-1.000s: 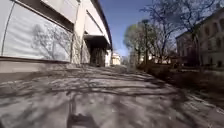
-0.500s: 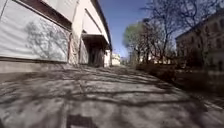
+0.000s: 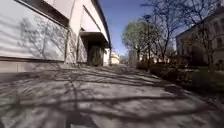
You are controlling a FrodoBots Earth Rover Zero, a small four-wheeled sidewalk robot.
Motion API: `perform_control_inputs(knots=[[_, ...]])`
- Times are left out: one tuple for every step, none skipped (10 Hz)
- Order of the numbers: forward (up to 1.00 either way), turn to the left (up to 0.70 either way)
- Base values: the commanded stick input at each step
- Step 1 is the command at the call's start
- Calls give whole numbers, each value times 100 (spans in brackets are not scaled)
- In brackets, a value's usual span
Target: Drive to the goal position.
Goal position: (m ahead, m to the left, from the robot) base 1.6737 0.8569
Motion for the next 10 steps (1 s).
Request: perform_control_inputs(knots=[[100, 0], [100, 0], [100, 0], [100, 0], [100, 0], [100, 0], [100, 0], [100, 0], [100, 0], [100, 0]])
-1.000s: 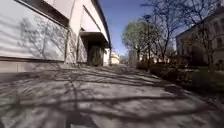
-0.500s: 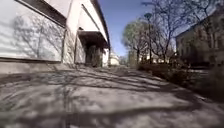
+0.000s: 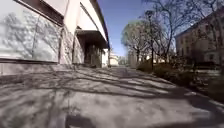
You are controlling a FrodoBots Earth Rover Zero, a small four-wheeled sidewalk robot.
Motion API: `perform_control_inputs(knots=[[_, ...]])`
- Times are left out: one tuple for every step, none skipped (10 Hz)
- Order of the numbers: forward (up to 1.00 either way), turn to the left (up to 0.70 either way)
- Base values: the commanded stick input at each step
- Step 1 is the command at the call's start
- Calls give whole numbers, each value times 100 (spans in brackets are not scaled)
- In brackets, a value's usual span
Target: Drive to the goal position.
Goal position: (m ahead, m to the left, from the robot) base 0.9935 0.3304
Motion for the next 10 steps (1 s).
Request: perform_control_inputs(knots=[[100, 0], [100, 0], [100, 0], [100, 0], [100, 0], [100, 0], [100, 0], [100, 0], [100, 0], [100, 0]])
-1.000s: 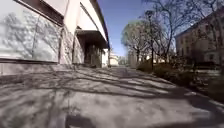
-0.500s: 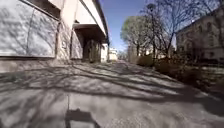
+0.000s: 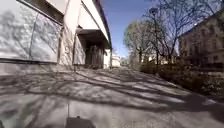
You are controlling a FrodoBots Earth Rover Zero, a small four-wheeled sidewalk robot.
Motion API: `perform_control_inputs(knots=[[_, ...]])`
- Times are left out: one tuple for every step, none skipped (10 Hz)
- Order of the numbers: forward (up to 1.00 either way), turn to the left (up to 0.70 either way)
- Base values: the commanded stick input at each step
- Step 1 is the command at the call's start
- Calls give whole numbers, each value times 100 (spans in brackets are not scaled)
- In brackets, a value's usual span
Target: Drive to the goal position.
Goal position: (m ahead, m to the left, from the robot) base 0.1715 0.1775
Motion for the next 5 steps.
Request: perform_control_inputs(knots=[[100, 0], [100, 0], [100, 0], [100, -8], [100, -33]])
